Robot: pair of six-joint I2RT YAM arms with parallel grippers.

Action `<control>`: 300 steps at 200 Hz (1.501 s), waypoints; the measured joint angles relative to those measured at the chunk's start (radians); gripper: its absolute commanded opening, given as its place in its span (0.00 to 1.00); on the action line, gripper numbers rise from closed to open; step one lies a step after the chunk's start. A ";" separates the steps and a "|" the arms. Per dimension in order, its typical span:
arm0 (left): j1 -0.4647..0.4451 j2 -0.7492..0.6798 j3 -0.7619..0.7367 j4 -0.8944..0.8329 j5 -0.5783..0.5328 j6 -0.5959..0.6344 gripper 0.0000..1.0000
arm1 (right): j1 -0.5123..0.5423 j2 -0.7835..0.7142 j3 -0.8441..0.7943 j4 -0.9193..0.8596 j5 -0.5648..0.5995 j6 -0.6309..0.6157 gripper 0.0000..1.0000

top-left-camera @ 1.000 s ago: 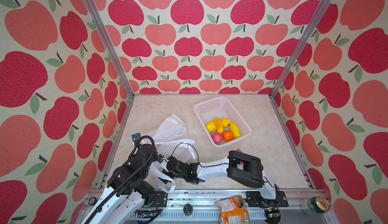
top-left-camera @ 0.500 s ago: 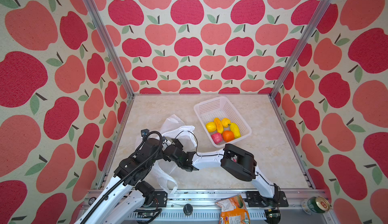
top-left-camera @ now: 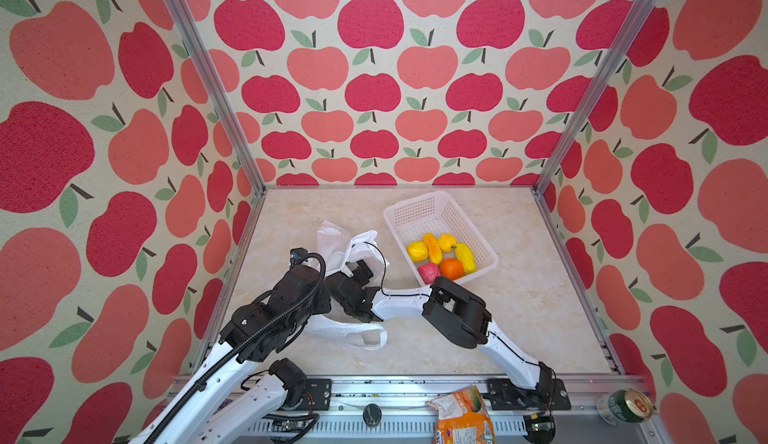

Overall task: Untie the knot of the plastic bag and take out the fruit
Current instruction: 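Lower the right gripper toward the green fruit inside the bag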

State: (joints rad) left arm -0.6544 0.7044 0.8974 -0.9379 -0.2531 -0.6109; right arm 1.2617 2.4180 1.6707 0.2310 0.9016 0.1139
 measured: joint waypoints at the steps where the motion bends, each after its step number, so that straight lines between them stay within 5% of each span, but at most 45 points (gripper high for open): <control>1: -0.001 0.001 0.000 0.000 0.000 0.000 0.00 | 0.000 0.000 0.000 0.002 0.001 0.000 0.86; 32: -0.048 0.029 0.032 -0.029 0.001 0.001 0.00 | -0.002 0.000 -0.002 0.037 0.034 -0.012 0.79; 70: -0.084 0.042 0.070 -0.039 0.059 0.043 0.00 | -0.031 0.015 0.018 0.037 0.021 0.022 0.90; 119: -0.095 0.050 0.108 -0.030 0.185 0.111 0.00 | -0.085 0.055 0.037 0.042 -0.010 0.069 0.88; 167: -0.096 0.001 0.108 -0.010 0.243 0.131 0.00 | -0.097 0.046 -0.049 0.175 -0.037 0.072 0.65; 207: -0.096 -0.034 0.071 -0.003 0.172 0.108 0.00 | -0.095 -0.009 -0.155 0.220 -0.086 0.077 0.48; 300: 0.030 0.031 -0.068 0.058 0.007 0.025 0.00 | -0.095 -0.425 -0.645 0.382 -0.363 0.181 0.34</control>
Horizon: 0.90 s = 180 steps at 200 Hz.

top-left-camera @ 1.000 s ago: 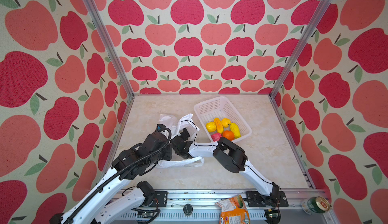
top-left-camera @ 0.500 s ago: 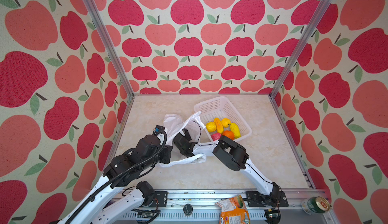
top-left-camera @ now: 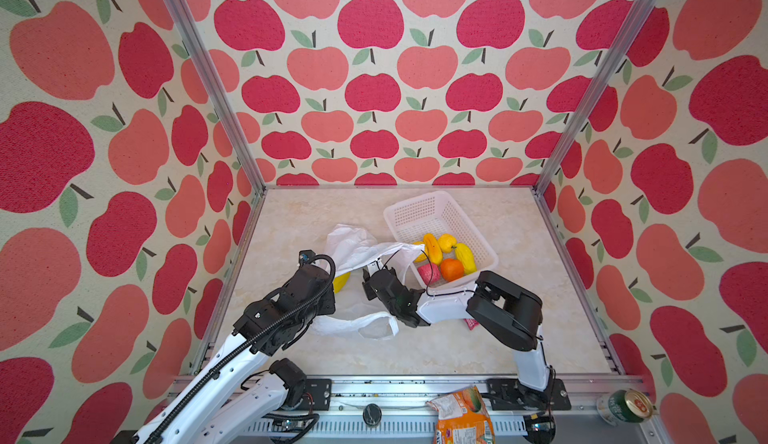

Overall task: Untie the knot of the plastic bag and take out the fruit
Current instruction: 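Lower the right gripper toward the green fruit inside the bag, then close the right gripper on the green fruit and lift it from the bag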

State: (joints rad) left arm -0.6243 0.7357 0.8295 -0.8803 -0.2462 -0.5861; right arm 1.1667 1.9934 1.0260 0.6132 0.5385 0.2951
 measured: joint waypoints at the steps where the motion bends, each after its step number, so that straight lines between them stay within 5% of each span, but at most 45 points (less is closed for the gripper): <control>1: 0.001 0.000 0.000 0.001 0.000 0.000 0.00 | 0.000 -0.002 -0.002 0.001 -0.002 0.000 0.34; 38: 0.016 -0.011 -0.012 0.029 0.003 0.000 0.00 | 0.000 -0.053 -0.077 0.068 -0.085 0.023 0.47; 66: 0.016 -0.027 -0.013 0.048 0.040 0.001 0.00 | 0.000 0.003 -0.021 0.076 -0.094 0.017 0.78; 86: 0.016 -0.036 -0.013 0.055 0.064 0.001 0.00 | -0.004 0.092 0.073 0.080 -0.061 0.011 0.89; 148: 0.015 -0.006 -0.013 0.080 0.171 0.028 0.00 | -0.063 0.359 0.413 0.009 0.071 0.023 0.97; 180: -0.014 -0.005 -0.012 0.102 0.251 0.048 0.00 | -0.071 0.497 0.608 -0.053 0.118 0.018 0.89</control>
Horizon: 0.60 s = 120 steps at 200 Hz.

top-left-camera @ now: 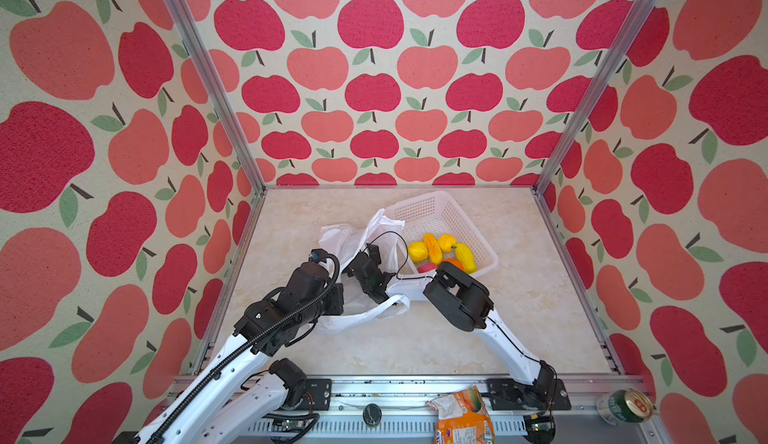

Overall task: Untie the knot of the plastic bag and take out the fruit
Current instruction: 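Close the right gripper on the green fruit and lift it from the bag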

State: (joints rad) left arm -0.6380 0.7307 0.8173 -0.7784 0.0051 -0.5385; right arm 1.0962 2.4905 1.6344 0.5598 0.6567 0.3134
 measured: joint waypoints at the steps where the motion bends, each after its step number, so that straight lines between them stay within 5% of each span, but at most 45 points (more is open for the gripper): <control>1: -0.001 0.000 0.000 0.000 0.001 0.000 0.00 | 0.000 0.002 0.003 -0.001 0.000 0.000 0.89; 59: -0.035 -0.041 0.001 0.002 0.024 0.007 0.00 | -0.005 0.024 0.006 0.010 0.008 -0.021 0.56; 120: -0.019 0.127 -0.007 0.018 -0.135 -0.020 0.00 | -0.003 -0.261 -0.430 0.145 -0.037 -0.015 0.40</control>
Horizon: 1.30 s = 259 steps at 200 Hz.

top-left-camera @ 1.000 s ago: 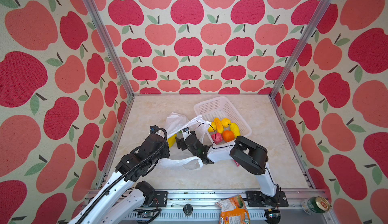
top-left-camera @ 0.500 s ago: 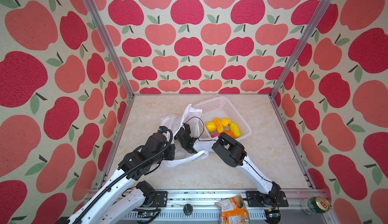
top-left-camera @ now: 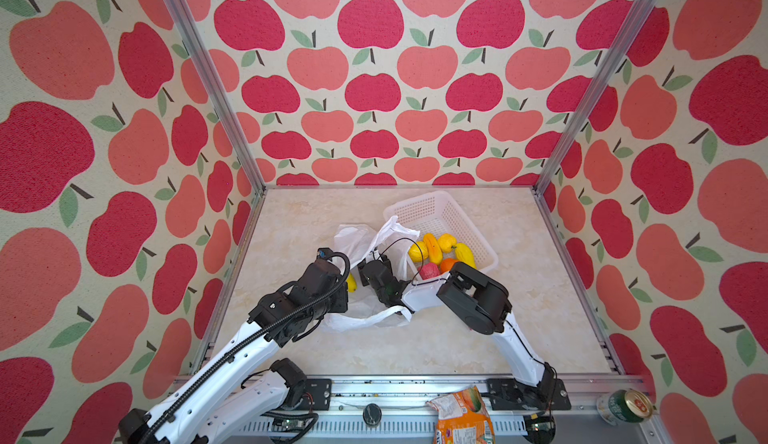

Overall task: Untie the knot of the plastic bag and take out the fruit
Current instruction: 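Close the right gripper on the green fruit and lift it from the bag, then carry the green fruit over the basket and lower it in with the right gripper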

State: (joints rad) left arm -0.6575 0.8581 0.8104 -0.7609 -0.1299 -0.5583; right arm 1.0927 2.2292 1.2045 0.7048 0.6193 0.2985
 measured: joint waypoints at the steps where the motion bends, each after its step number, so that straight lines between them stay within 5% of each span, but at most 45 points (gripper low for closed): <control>1: 0.000 0.004 -0.002 0.002 -0.003 -0.001 0.00 | 0.000 -0.005 -0.006 0.002 -0.001 0.000 0.40; 68: 0.013 0.066 -0.076 0.099 -0.079 -0.021 0.00 | 0.022 -0.273 -0.351 0.258 -0.127 0.048 0.35; 122: 0.102 0.054 -0.100 0.150 -0.082 -0.011 0.00 | 0.090 -0.427 -0.484 0.288 -0.182 0.029 0.34; 178: 0.150 0.023 -0.109 0.168 -0.072 0.020 0.00 | 0.198 -0.884 -0.626 0.220 -0.127 -0.122 0.33; 221: 0.182 -0.022 -0.133 0.167 -0.071 0.027 0.00 | -0.020 -1.175 -0.655 -0.032 -0.103 -0.116 0.30; 259: 0.194 -0.053 -0.143 0.167 -0.051 0.034 0.00 | -0.317 -1.106 -0.548 -0.319 -0.219 -0.016 0.28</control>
State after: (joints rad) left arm -0.4637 0.8051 0.6670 -0.5934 -0.1814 -0.5240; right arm 0.7753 1.1233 0.6567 0.3855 0.4007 0.2821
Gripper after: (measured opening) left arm 0.056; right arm 0.288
